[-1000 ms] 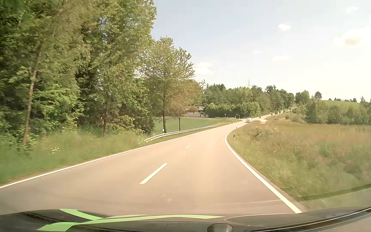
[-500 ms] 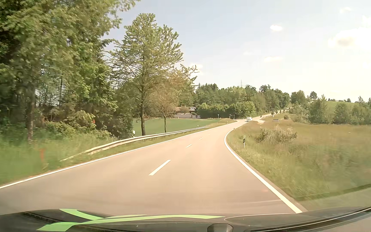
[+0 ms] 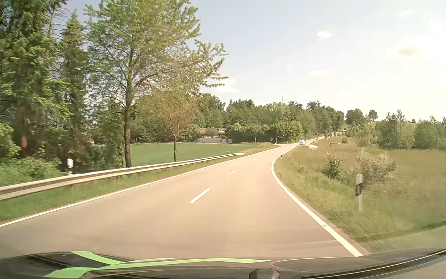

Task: Follow the waypoints while adhering to traffic rules and regulations

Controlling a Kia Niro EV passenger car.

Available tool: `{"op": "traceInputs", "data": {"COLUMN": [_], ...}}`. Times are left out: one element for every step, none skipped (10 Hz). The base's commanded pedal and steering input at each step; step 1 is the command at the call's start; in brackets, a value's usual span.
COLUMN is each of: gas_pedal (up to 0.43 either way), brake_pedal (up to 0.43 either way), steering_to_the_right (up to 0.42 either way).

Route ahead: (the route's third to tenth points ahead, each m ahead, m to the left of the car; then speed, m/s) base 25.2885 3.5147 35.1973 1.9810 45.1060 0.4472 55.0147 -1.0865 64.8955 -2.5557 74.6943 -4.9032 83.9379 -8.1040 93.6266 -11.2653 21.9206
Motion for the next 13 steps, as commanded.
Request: {"op": "traceInputs", "data": {"gas_pedal": [0.118, 0.118, 0.118, 0.118, 0.118, 0.118, 0.118, 0.118, 0.118, 0.118, 0.118, 0.118, 0.118], "brake_pedal": [0.0, 0.0, 0.0, 0.0, 0.0, 0.0, 0.0, 0.0, 0.0, 0.0, 0.0, 0.0, 0.0], "steering_to_the_right": [0.015, 0.015, 0.015, 0.015, 0.016, 0.017, 0.018, 0.018, 0.018, 0.018, 0.018, 0.018, 0.018]}}
